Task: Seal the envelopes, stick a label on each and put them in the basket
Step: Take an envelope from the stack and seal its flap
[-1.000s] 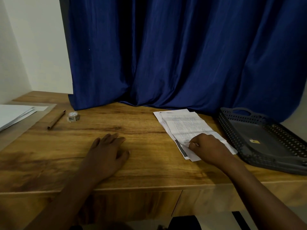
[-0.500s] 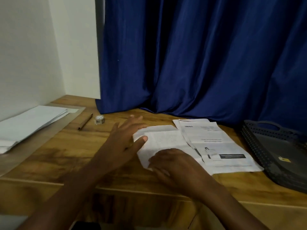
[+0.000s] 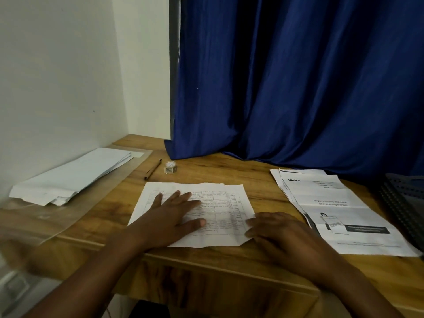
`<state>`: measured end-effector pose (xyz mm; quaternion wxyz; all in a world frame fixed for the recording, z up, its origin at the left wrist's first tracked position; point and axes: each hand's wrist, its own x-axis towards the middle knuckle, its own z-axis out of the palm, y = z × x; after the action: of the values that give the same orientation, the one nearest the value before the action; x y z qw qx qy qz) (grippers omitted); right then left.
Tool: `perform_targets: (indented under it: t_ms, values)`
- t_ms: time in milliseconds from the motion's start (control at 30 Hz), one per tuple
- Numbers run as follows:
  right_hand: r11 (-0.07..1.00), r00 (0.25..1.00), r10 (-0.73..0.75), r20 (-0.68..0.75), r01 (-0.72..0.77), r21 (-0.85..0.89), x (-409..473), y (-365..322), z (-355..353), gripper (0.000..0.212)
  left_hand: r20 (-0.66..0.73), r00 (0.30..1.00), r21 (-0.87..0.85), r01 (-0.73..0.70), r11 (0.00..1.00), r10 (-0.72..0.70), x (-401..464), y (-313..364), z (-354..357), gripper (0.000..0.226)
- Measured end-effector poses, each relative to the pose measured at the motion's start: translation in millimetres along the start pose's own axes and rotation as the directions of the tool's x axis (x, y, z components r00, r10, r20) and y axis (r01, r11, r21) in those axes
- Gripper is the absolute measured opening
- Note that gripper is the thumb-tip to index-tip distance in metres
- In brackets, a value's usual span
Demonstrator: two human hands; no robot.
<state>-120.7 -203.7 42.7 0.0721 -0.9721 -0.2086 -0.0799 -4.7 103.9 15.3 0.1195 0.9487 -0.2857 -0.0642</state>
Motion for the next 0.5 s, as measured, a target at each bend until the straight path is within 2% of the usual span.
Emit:
perform_targets:
  t_ms: [67,133,267,400,500]
  values:
    - [0.998,0.998,0.064,-0.014,-0.064,-0.022,-5,13,-1,0.033,0.003,1.000,-0.020,0.002,1.000,-0.002,-1,3,4,0.098]
    - [0.992,0.990,0.112,-0.086,-0.116,-0.050,-2,18,-2,0.038,-0.010,1.000,0.008,0.009,1.000,-0.009,2,10,10,0.097]
    - [0.973,0.946,0.216,-0.241,-0.189,0.129,32,1,5,0.043,-0.034,0.999,0.055,0.040,0.998,-0.038,17,40,23,0.094]
    - [0.932,0.959,0.217,-0.182,-0.147,0.332,90,-26,26,0.046,-0.086,0.996,0.065,0.014,0.998,-0.009,32,68,31,0.084]
    - [0.861,0.959,0.277,-0.062,-0.219,0.460,119,-35,41,0.051,-0.169,0.985,0.087,-0.008,0.996,0.023,37,65,28,0.073]
